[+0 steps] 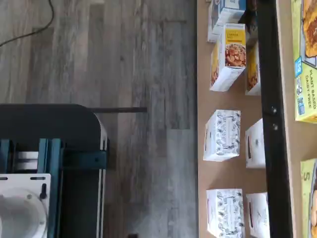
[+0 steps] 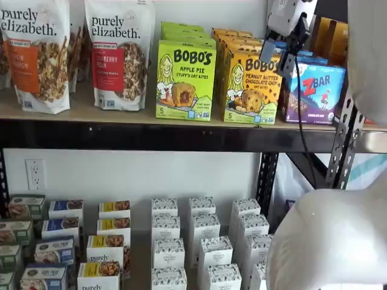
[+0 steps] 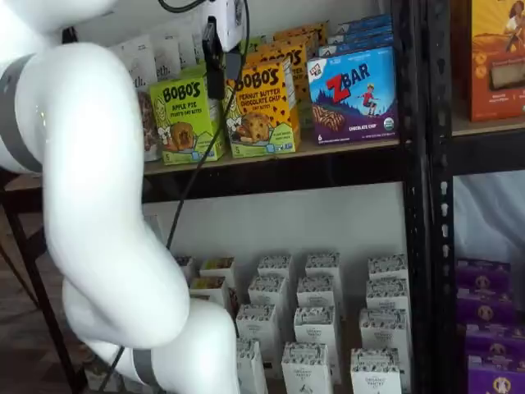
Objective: Pick up the orange box on the top shelf, the fifth box from the left
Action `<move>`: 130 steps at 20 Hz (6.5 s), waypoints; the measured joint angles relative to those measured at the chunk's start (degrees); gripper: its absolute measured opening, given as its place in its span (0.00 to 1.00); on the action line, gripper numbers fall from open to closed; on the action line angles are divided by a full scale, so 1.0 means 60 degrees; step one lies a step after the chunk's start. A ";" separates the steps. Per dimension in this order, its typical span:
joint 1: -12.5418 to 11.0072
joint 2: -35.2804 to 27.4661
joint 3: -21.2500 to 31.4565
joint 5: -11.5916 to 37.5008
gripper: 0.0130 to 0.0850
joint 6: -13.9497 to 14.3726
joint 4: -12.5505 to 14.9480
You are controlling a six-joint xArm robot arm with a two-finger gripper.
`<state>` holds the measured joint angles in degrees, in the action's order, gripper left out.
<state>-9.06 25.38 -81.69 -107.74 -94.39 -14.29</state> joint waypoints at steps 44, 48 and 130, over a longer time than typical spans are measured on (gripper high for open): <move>-0.0218 -0.0664 -0.0675 0.2049 1.00 -0.0336 0.0209; -0.0228 -0.0896 -0.0689 0.2338 1.00 -0.0407 0.0267; 0.0368 -0.2342 -0.1038 0.2342 0.39 -0.0203 0.1385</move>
<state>-6.85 11.32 -87.92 -93.69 -95.61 -5.98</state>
